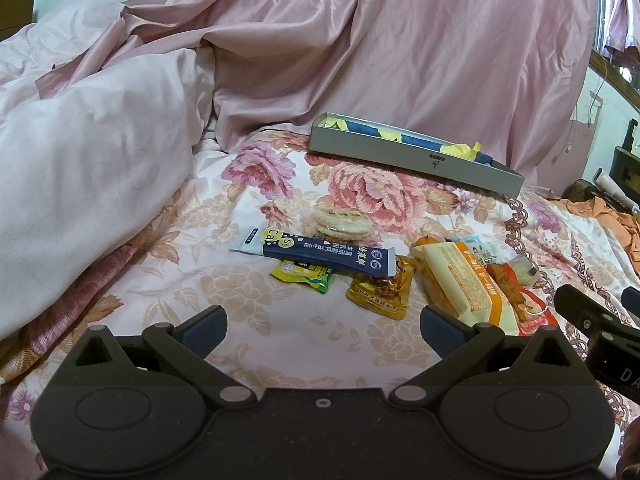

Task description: Organize snacks

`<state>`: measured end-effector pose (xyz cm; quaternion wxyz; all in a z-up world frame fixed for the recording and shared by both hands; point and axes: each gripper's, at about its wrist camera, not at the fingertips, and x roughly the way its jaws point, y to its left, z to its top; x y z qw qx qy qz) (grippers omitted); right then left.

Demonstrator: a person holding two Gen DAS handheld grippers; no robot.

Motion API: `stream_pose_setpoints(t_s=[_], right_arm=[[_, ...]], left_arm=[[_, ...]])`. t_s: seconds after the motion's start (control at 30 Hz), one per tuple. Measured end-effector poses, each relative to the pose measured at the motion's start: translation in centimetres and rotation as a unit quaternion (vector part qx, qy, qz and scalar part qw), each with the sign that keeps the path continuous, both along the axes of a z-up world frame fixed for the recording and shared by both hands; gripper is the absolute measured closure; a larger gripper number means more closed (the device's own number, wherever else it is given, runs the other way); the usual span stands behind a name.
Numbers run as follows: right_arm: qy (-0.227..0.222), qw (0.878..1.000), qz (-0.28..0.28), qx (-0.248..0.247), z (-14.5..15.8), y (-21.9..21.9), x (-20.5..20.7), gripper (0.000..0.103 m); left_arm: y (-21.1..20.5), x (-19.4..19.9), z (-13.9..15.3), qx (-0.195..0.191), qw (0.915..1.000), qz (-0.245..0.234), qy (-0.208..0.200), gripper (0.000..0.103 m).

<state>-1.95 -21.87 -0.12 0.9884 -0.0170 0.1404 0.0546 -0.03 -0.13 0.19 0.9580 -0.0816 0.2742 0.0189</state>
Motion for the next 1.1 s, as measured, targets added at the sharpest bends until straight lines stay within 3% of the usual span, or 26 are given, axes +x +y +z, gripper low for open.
stream_pose_setpoints(t_s=[1.1], right_arm=[[0.006,1.0,0.001,-0.008,-0.25,0.56,-0.09,0.0]], left_arm=[[-0.48,0.07,-0.86,0.005,0.9999,0.002,0.011,0.001]])
